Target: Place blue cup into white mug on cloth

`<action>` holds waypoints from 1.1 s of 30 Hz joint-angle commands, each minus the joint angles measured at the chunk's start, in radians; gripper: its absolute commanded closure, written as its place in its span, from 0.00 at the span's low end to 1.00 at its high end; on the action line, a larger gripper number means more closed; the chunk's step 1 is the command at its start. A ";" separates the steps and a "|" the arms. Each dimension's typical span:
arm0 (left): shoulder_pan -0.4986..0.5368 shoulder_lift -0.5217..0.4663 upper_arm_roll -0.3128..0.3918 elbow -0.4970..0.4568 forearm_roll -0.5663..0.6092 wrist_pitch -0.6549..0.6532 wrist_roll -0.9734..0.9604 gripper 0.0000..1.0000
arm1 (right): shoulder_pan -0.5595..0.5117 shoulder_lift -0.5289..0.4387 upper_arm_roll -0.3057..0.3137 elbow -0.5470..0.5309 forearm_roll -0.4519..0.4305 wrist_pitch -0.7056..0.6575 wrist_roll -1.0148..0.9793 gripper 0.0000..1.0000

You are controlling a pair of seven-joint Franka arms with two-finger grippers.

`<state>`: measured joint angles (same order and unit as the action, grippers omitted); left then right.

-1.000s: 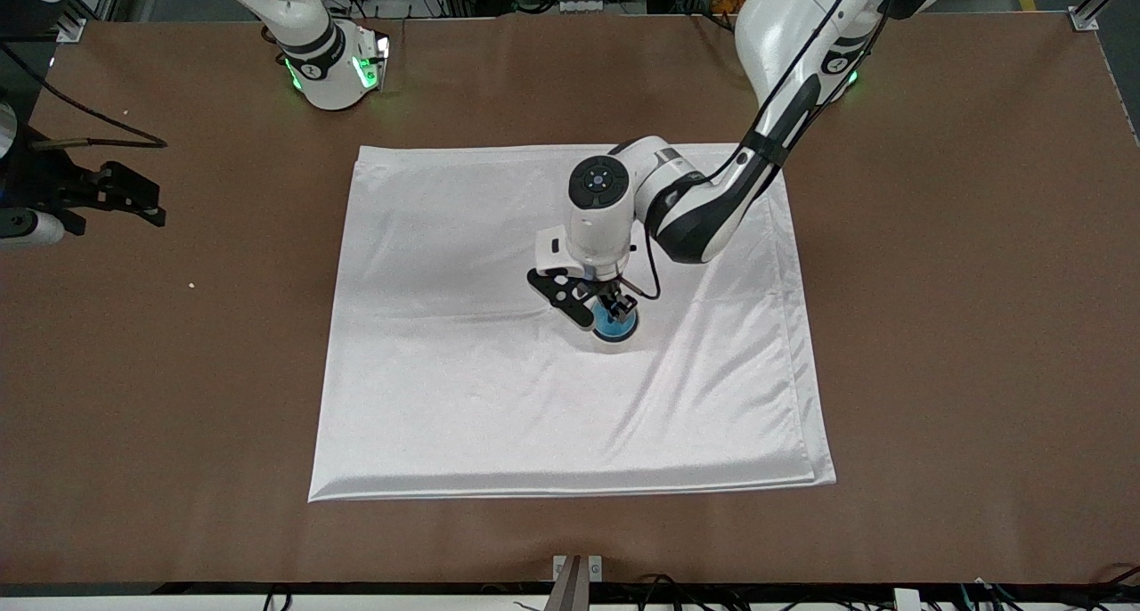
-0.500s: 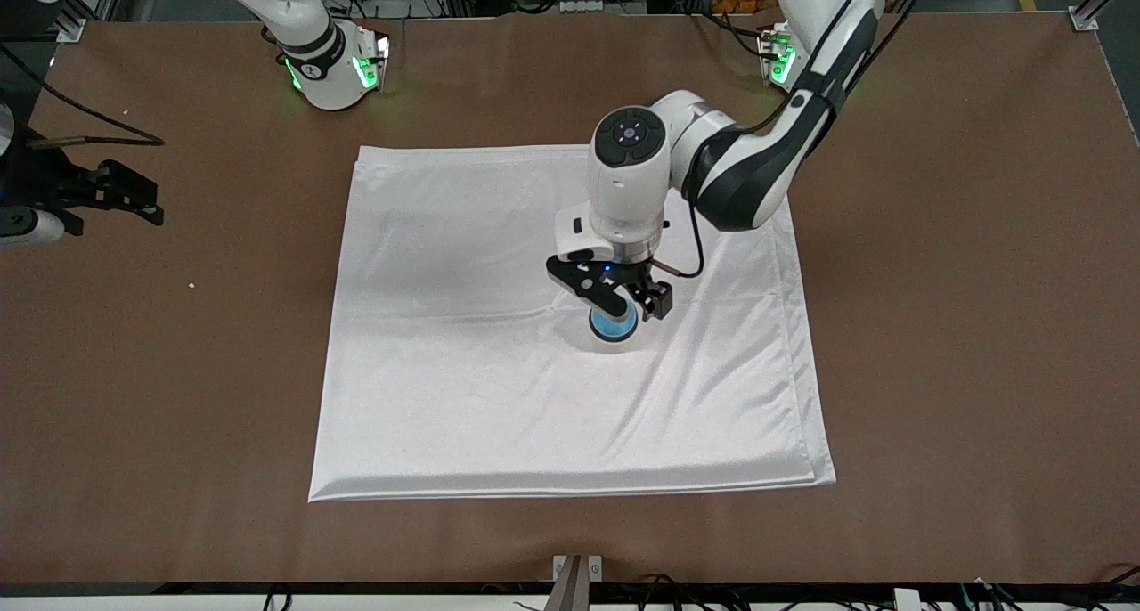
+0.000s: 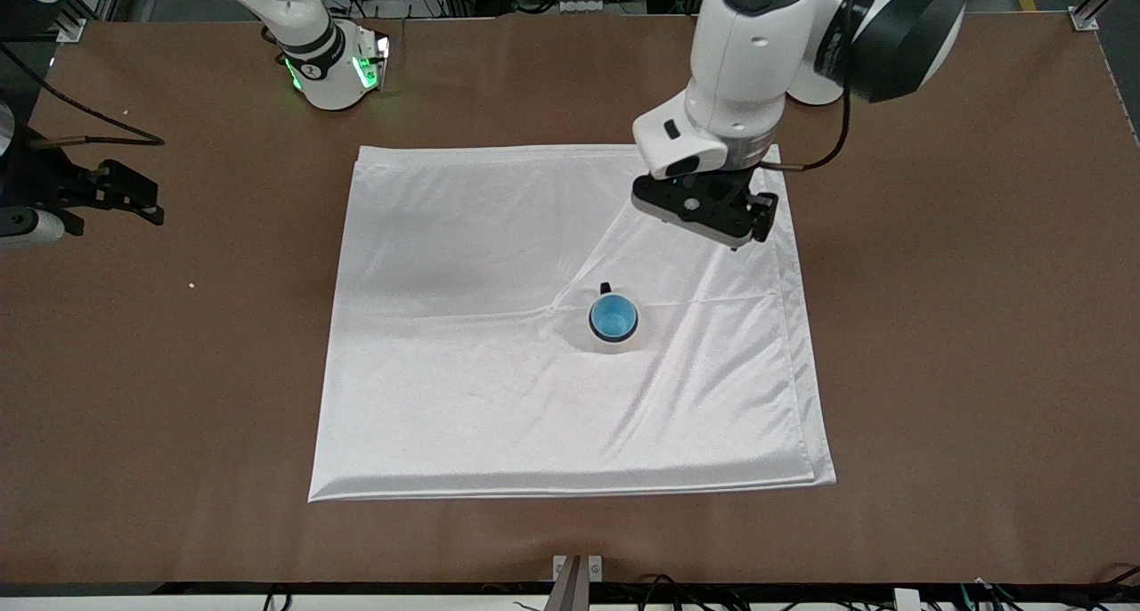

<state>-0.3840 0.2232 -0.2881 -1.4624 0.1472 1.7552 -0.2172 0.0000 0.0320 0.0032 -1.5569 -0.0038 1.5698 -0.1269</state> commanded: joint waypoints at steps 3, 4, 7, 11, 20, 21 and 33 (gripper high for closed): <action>0.097 -0.222 -0.006 -0.173 -0.118 -0.043 -0.045 0.00 | -0.012 -0.023 0.008 -0.019 0.016 -0.004 -0.014 0.00; 0.109 -0.237 -0.006 -0.177 -0.120 -0.060 -0.044 0.00 | -0.012 -0.023 0.008 -0.019 0.016 -0.004 -0.014 0.00; 0.129 -0.268 -0.006 -0.182 -0.120 -0.112 -0.042 0.00 | -0.012 -0.023 0.008 -0.019 0.016 -0.002 -0.014 0.00; 0.157 -0.285 0.000 -0.182 -0.124 -0.163 -0.042 0.00 | -0.012 -0.023 0.008 -0.019 0.016 -0.002 -0.016 0.00; 0.255 -0.282 0.001 -0.177 -0.152 -0.189 0.068 0.00 | -0.012 -0.023 0.008 -0.019 0.016 -0.002 -0.016 0.00; 0.269 -0.282 0.001 -0.177 -0.156 -0.189 0.082 0.00 | -0.012 -0.023 0.008 -0.019 0.016 -0.002 -0.016 0.00; 0.326 -0.275 0.015 -0.177 -0.170 -0.197 0.096 0.00 | -0.009 -0.023 0.009 -0.019 0.016 0.001 -0.016 0.00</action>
<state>-0.0659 -0.0448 -0.2804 -1.6352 0.0018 1.5696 -0.1379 0.0000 0.0320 0.0056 -1.5569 -0.0032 1.5698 -0.1281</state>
